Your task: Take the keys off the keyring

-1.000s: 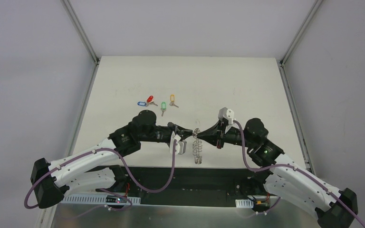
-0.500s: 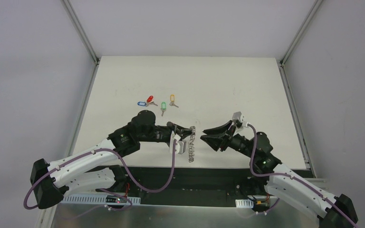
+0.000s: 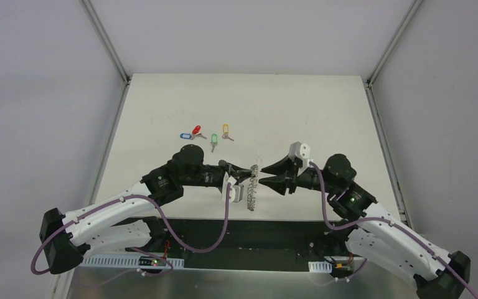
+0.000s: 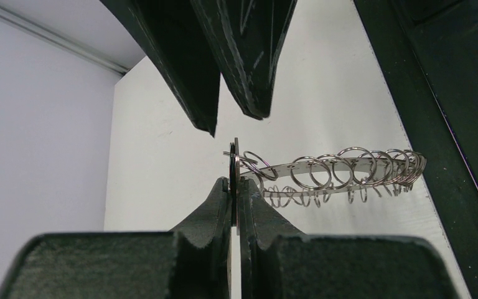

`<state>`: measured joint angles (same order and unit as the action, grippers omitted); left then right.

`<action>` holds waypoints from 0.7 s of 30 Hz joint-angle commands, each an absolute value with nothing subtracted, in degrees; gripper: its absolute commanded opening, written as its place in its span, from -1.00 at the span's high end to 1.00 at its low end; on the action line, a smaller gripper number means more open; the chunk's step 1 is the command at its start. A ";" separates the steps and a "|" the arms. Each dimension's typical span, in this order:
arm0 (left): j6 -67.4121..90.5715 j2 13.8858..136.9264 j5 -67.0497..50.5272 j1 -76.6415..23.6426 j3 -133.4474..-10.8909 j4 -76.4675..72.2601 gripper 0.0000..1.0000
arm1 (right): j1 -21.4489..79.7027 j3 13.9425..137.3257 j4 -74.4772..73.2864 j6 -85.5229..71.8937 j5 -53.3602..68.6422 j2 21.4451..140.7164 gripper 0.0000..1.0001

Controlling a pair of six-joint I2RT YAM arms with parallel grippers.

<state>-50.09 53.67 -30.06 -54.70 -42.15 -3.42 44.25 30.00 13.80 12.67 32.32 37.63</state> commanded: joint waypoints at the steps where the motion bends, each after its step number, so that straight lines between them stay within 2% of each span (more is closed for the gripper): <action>1: -49.93 52.84 -33.52 -54.68 -42.96 -5.32 1.00 | 44.27 34.00 11.25 18.71 37.95 41.49 0.17; 16: -49.71 53.34 -33.88 -54.74 -43.21 -4.94 1.00 | 45.25 36.54 14.40 19.07 42.74 47.92 0.21; 18: -49.74 53.34 -33.77 -54.68 -43.14 -5.01 1.00 | 45.42 36.57 14.42 19.01 43.01 48.10 0.33; 21: -49.79 53.19 -33.76 -54.75 -43.10 -5.01 1.00 | 45.53 36.49 14.23 18.72 42.97 47.86 0.81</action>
<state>-50.06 53.69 -31.46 -54.70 -42.15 -3.31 45.08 33.87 10.96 18.28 40.45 48.18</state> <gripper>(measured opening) 0.041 0.213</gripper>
